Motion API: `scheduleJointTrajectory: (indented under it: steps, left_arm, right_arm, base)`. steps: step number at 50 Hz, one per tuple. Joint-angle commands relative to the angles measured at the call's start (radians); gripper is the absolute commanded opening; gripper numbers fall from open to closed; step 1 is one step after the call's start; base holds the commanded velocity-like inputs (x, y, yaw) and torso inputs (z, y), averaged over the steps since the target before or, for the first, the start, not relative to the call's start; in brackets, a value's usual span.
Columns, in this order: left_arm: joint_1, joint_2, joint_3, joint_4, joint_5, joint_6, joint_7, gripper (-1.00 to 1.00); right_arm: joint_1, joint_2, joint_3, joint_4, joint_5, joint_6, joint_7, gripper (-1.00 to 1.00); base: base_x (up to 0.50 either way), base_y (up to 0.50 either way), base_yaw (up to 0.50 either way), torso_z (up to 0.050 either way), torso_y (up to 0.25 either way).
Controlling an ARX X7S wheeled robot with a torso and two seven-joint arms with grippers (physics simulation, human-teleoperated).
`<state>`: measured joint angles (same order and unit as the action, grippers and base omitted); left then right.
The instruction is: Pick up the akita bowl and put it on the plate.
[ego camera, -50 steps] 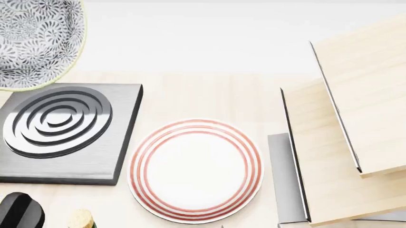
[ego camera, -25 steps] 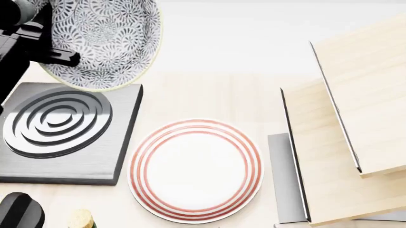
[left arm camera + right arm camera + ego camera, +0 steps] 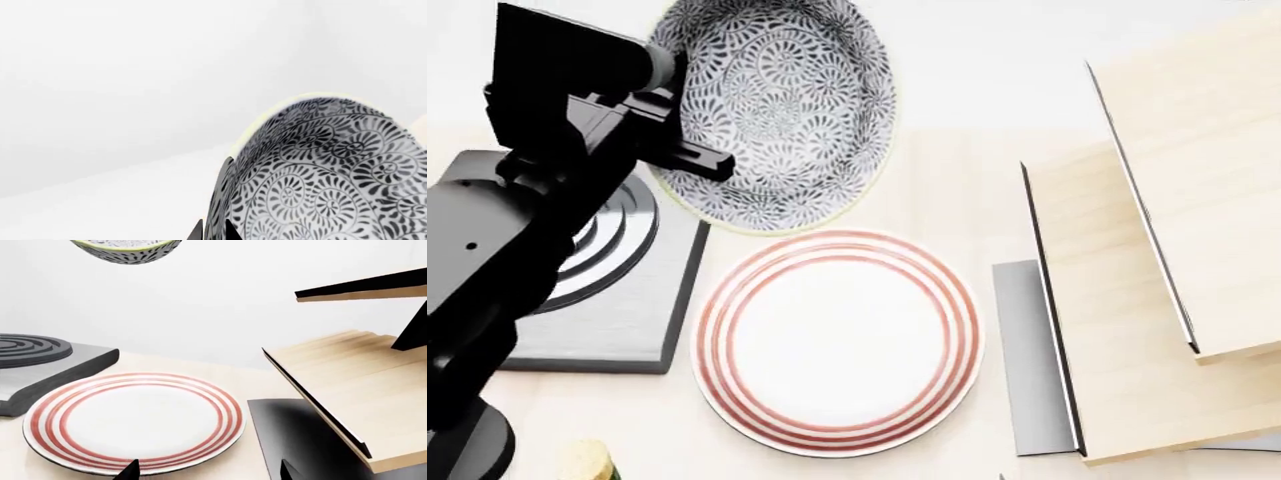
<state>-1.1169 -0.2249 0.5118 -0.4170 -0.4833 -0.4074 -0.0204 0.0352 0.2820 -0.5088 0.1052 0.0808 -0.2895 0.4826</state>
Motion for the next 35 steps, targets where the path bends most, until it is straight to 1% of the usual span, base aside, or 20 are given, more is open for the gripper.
scheduleJointTrajectory:
  steps: [1,4,8,10,16,17,23,31,35]
  left_arm:
    - [-0.020,0.057,0.031,-0.036,0.014,0.007,0.001,-1.00]
    - [-0.015,0.064,0.046,-0.046,0.032,0.031,-0.002,-1.00]
    - [-0.015,0.079,0.047,-0.066,0.025,0.028,-0.001,-1.00]
    - [-0.005,0.079,0.068,-0.056,0.041,0.037,0.000,-1.00]
    - [0.003,0.096,0.077,-0.094,0.045,0.060,0.004,-1.00]
    - [0.002,0.103,0.059,-0.107,0.019,0.048,0.012,-1.00]
    - [0.005,0.118,0.042,-0.137,0.004,0.071,0.005,-1.00]
    - [0.022,0.126,0.080,-0.143,0.031,0.091,0.003,-1.00]
    - [0.032,0.128,0.092,-0.163,0.040,0.107,0.005,-1.00]
  right_arm:
    - [-0.004,0.005,-0.003,-0.010,0.005,0.000,0.002,1.00]
    - [-0.002,0.003,-0.004,-0.002,0.004,-0.005,0.002,1.00]
    - [0.000,0.003,-0.006,0.002,0.006,-0.007,0.001,1.00]
    - [0.002,0.002,-0.007,0.008,0.005,-0.010,0.001,1.00]
    - [0.000,0.004,-0.008,0.003,0.006,-0.008,0.003,1.00]
    - [0.002,0.003,-0.009,0.009,0.007,-0.012,0.002,1.00]
    - [0.002,0.005,-0.010,0.003,0.011,-0.007,0.002,1.00]
    - [0.002,0.006,-0.012,0.003,0.011,-0.007,0.005,1.00]
    - [0.002,0.007,-0.014,0.003,0.011,-0.008,0.005,1.00]
  base:
    - [0.00,0.00,0.00,0.000,0.000]
    - [0.00,0.00,0.00,0.000,0.000]
    - [0.00,0.00,0.00,0.000,0.000]
    - [0.00,0.00,0.00,0.000,0.000]
    - [0.00,0.00,0.00,0.000,-0.158]
    - [0.00,0.00,0.00,0.000,0.000]
    - [0.00,0.00,0.00,0.000,0.000]
    - [0.00,0.00,0.00,0.000,0.000]
    - [0.00,0.00,0.00,0.000,-0.165]
